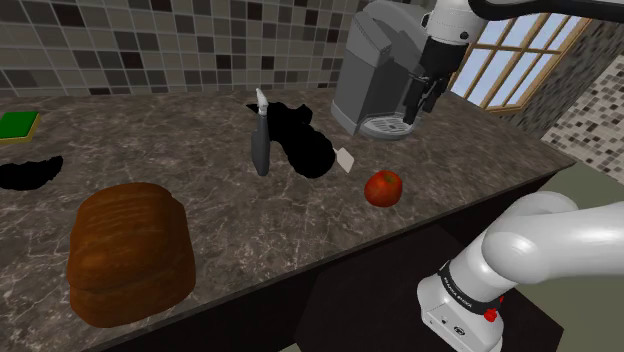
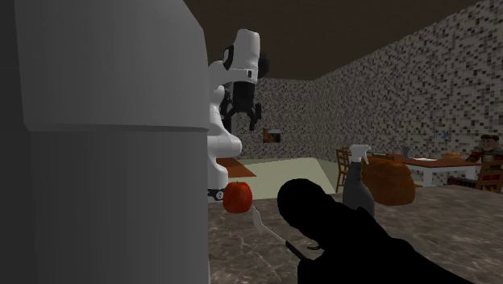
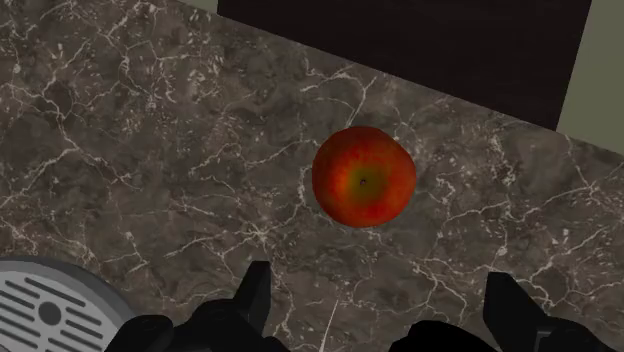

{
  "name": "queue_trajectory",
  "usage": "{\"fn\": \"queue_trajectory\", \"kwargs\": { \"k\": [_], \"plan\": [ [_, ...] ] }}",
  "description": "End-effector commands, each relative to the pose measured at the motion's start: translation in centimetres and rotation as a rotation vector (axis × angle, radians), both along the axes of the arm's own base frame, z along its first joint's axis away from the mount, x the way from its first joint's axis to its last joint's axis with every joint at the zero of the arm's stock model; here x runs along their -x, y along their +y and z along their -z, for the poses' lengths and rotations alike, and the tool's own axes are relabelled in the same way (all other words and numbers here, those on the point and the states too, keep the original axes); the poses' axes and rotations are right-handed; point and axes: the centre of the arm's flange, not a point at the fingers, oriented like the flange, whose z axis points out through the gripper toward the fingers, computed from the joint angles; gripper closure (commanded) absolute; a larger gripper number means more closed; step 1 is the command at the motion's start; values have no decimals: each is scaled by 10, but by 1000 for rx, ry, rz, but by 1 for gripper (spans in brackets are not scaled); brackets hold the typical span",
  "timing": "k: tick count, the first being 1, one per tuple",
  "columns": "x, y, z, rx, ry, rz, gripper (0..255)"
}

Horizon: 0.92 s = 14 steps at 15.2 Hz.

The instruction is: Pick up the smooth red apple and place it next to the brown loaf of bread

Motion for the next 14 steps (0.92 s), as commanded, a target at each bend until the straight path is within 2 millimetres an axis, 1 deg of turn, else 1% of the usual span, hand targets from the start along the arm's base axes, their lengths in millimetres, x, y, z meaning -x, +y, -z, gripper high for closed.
{"fn": "queue_trajectory", "kwargs": {
  "k": [1, 6, 11, 14],
  "plan": [
    [0, 0, 0, 0, 0, 0, 0],
    [15, -14, 64, -47, -26, -280, 0],
    [24, -28, 130, -94, -53, -561, 0],
    [25, -29, 146, -98, -55, -582, 0]
  ]
}}
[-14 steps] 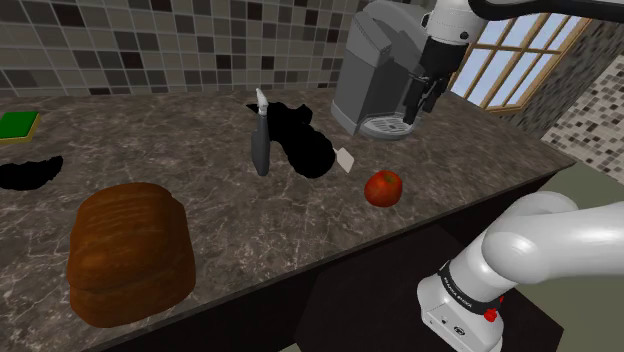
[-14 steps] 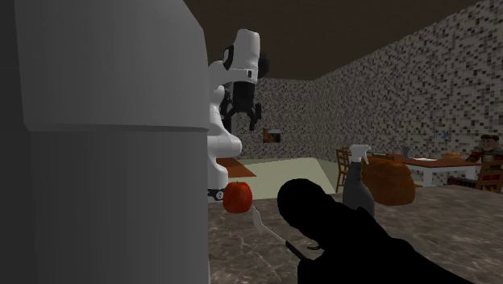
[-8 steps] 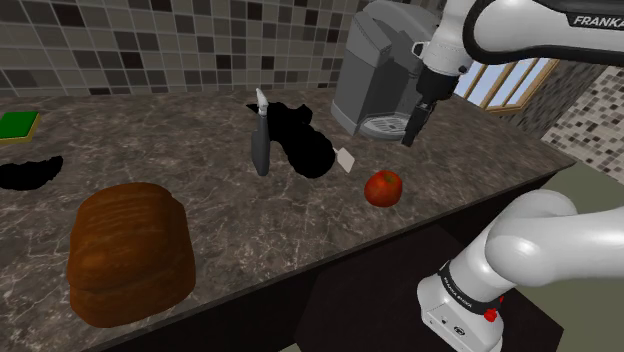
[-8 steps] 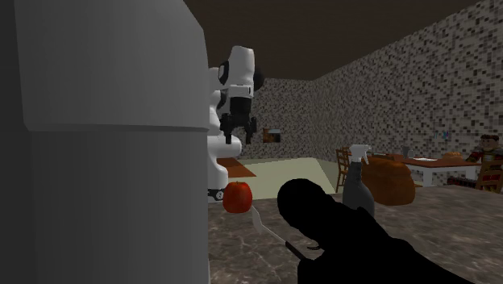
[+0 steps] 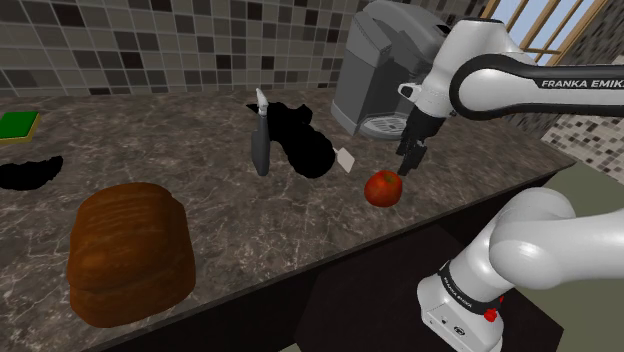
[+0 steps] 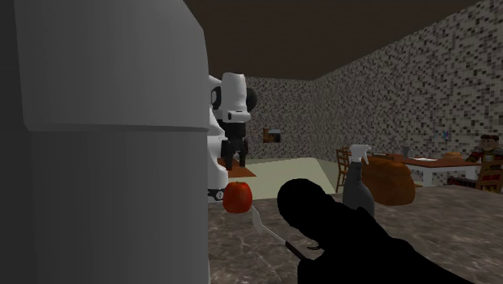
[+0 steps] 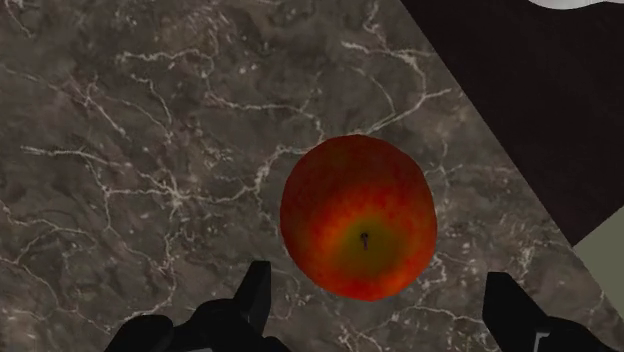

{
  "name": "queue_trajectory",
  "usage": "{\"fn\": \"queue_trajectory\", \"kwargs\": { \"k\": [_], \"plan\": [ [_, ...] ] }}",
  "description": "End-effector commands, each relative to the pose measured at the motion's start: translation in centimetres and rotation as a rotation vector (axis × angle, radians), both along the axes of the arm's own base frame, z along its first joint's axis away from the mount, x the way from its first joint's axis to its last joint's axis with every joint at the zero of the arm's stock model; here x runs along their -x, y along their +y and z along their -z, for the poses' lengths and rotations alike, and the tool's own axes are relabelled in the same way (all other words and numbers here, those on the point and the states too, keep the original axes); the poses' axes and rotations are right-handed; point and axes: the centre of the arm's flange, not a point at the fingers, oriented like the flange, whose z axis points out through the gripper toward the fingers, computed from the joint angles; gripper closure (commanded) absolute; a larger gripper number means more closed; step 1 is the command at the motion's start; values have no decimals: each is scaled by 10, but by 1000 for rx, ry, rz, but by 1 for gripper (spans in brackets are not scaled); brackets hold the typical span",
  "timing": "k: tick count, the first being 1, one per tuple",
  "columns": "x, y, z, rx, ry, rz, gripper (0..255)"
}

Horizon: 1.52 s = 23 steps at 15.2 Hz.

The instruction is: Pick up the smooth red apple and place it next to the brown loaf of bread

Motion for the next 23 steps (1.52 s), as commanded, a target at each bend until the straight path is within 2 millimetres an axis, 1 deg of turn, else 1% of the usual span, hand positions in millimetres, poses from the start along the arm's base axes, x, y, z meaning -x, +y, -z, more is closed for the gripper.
{"fn": "queue_trajectory", "kwargs": {
  "k": [1, 4, 5, 13, 14, 23],
  "plan": [
    [1, -2, 13, -2, -2, -12, 0],
    [1, -2, 28, -2, -2, -12, 0],
    [0, -2, 37, -2, -2, -12, 0],
    [0, -2, 37, -2, -2, -12, 0],
    [0, -2, 37, -2, -2, -12, 255],
    [0, -2, 37, -2, -2, -12, 255]
  ]
}}
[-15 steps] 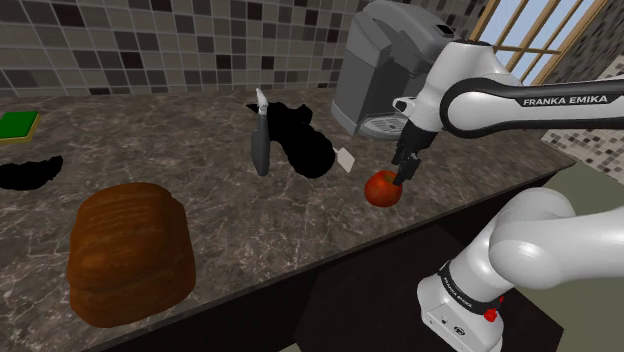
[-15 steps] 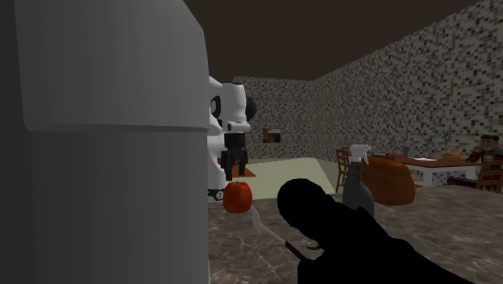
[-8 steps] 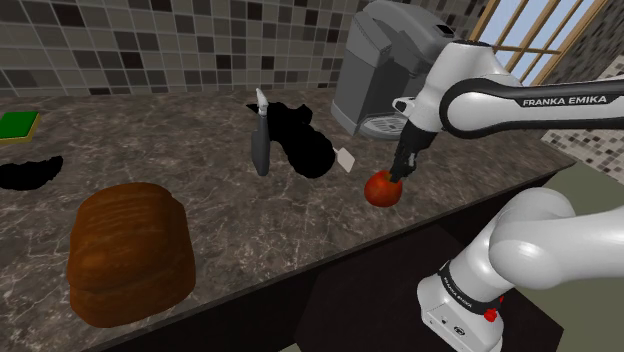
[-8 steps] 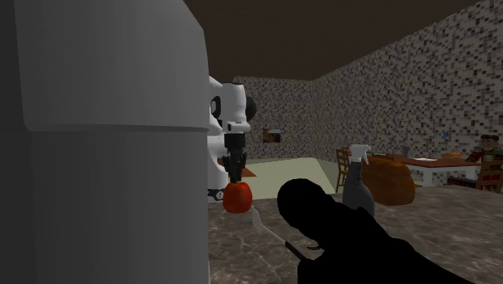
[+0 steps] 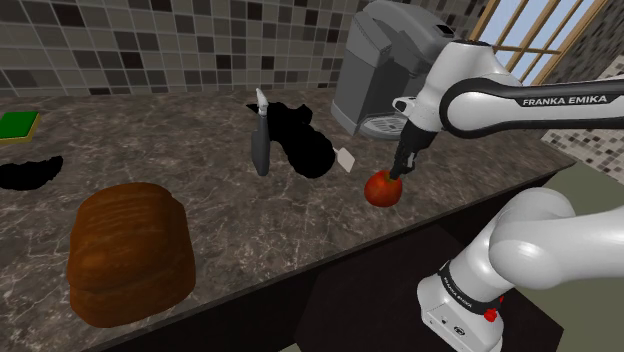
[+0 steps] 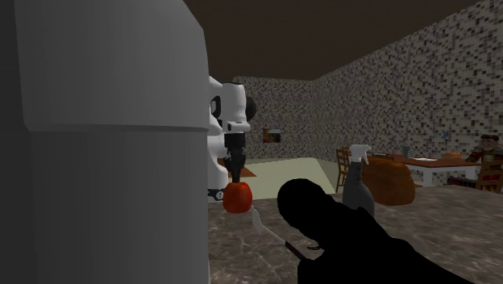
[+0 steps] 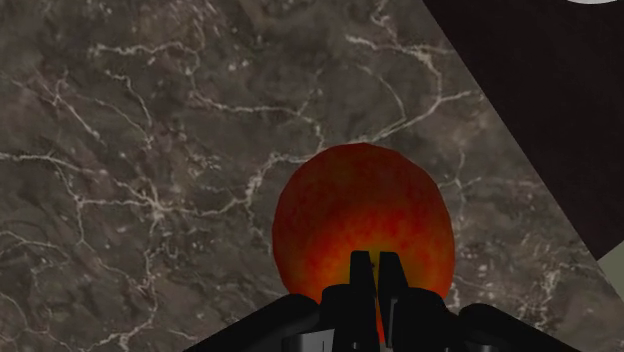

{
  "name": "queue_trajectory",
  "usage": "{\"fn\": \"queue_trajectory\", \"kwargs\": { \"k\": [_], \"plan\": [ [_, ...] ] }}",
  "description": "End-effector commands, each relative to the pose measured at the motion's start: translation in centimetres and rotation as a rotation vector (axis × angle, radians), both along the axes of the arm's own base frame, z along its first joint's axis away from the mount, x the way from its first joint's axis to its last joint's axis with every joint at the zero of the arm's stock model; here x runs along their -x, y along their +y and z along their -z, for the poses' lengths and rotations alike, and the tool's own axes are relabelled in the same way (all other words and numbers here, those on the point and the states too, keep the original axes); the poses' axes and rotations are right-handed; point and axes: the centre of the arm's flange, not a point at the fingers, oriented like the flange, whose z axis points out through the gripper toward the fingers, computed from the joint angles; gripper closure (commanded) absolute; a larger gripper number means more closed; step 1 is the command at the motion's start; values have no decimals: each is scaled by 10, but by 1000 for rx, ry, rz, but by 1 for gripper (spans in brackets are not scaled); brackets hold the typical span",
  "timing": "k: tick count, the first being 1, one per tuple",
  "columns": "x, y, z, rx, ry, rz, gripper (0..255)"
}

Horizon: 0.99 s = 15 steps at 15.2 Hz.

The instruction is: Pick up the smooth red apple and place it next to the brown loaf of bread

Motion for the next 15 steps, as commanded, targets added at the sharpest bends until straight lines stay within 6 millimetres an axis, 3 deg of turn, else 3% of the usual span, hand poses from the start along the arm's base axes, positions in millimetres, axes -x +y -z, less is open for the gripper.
{"fn": "queue_trajectory", "kwargs": {
  "k": [1, 15],
  "plan": [
    [0, 0, -5, 0, 1, 0, 255],
    [0, 0, -79, 0, 1, 0, 255]
  ]
}}
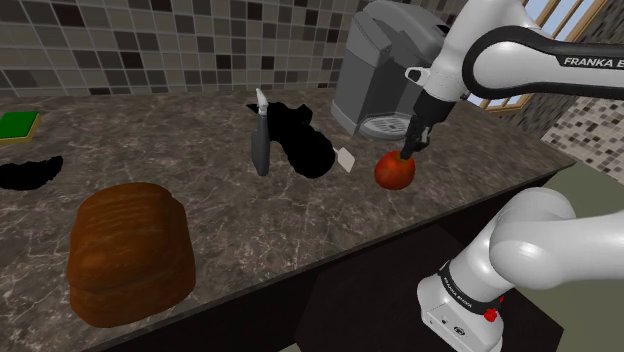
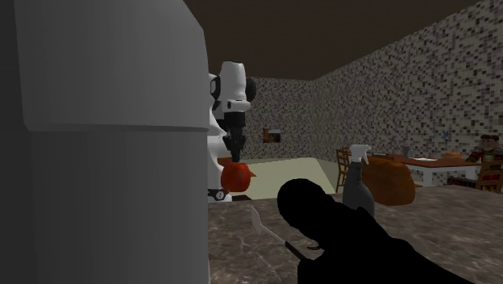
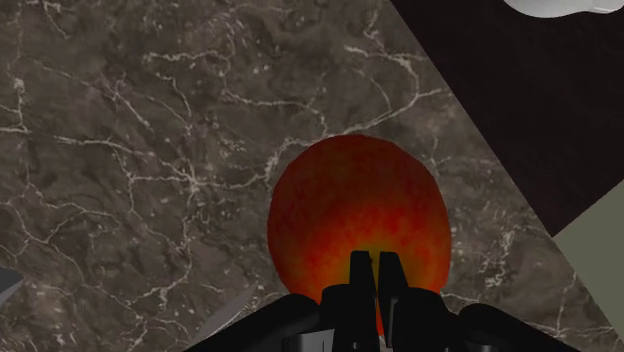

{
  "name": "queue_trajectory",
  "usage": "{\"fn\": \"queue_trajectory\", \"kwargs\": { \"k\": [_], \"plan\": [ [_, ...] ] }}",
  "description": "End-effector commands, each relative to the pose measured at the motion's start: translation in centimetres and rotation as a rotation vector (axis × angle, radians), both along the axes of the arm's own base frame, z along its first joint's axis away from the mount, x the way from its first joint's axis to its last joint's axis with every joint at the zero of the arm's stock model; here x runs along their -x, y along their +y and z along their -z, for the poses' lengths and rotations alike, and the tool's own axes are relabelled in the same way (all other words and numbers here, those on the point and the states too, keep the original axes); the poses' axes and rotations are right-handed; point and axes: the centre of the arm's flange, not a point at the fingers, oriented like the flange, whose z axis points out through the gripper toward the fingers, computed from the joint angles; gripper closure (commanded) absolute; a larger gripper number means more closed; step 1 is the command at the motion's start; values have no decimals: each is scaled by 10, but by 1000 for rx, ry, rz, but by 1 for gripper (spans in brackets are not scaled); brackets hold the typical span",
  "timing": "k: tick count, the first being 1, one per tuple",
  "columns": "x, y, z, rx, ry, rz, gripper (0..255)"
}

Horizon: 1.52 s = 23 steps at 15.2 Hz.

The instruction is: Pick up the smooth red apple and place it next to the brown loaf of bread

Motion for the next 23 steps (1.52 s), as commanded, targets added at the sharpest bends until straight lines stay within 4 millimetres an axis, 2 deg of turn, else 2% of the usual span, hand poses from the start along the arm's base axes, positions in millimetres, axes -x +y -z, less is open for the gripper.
{"fn": "queue_trajectory", "kwargs": {
  "k": [1, 23],
  "plan": [
    [0, 0, -10, 0, 0, 0, 255],
    [0, 0, -127, 0, 0, 0, 255]
  ]
}}
